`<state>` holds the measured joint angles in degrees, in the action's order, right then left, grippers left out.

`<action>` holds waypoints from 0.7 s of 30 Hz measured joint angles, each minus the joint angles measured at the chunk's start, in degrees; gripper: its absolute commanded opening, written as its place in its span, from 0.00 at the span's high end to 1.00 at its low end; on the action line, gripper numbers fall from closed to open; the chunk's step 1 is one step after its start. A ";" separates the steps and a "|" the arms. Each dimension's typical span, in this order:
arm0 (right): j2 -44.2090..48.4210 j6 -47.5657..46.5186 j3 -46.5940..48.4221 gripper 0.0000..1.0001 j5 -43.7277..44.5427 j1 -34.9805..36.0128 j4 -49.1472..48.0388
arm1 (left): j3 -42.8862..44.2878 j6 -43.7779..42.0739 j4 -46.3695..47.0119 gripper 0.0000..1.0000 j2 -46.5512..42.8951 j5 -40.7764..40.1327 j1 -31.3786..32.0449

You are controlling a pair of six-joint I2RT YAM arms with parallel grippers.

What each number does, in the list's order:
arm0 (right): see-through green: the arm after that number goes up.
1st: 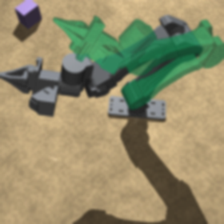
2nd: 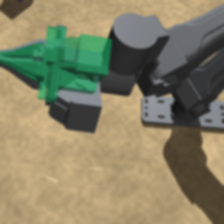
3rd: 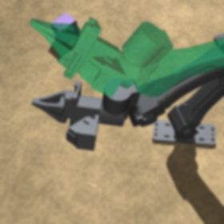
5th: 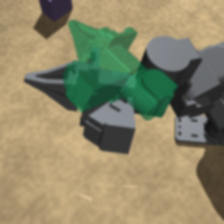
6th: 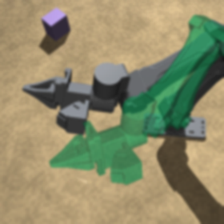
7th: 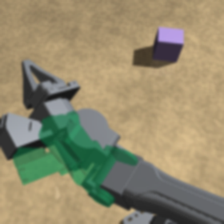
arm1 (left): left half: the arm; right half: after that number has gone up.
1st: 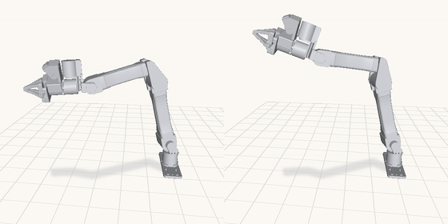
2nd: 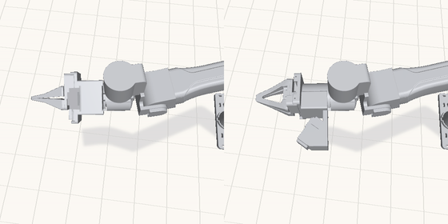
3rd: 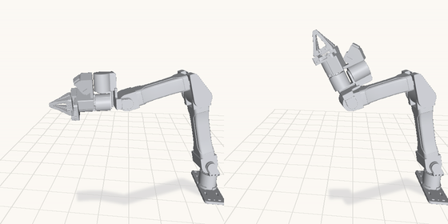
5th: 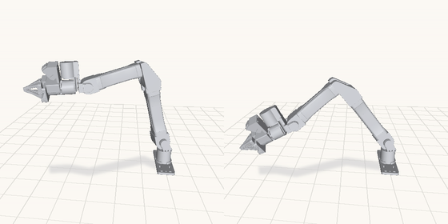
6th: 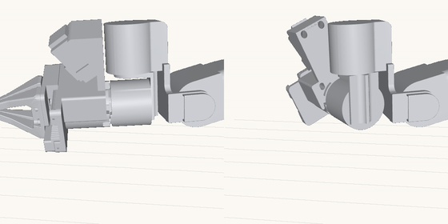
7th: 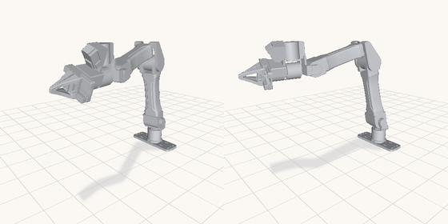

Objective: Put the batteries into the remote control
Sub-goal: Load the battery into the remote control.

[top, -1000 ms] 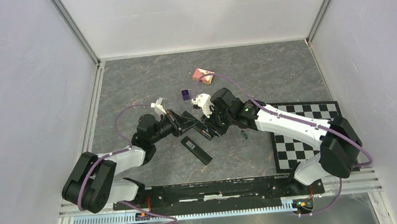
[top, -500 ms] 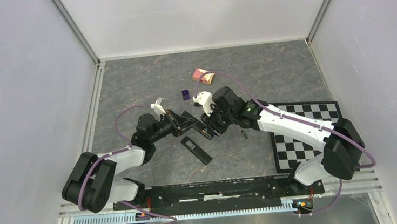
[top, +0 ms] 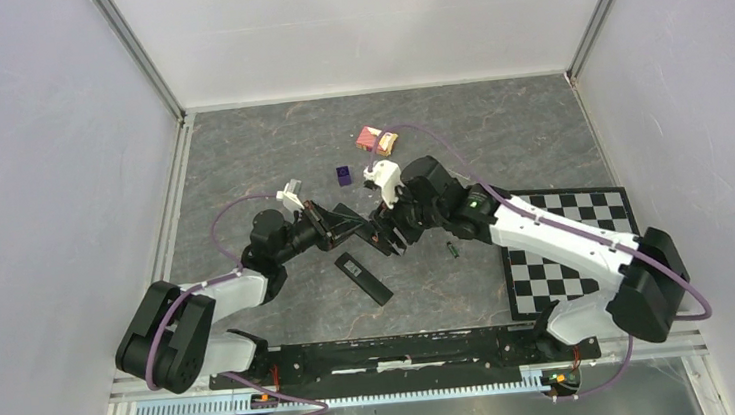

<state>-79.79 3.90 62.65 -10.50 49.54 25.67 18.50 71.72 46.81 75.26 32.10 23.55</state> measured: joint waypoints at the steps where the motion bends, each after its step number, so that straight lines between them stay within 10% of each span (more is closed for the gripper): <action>1: 0.81 0.57 -0.04 0.21 0.00 -0.17 -0.55 | 0.00 0.13 0.00 0.98 0.00 0.00 -0.07; 21: 27.80 48.98 -36.33 0.02 7.04 -6.32 -44.50 | 2.49 15.32 5.57 0.98 -2.86 0.02 -1.36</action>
<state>-51.99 52.88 26.33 -3.46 43.22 -18.83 20.99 87.05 52.38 72.40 32.12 22.20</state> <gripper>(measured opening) 0.979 0.197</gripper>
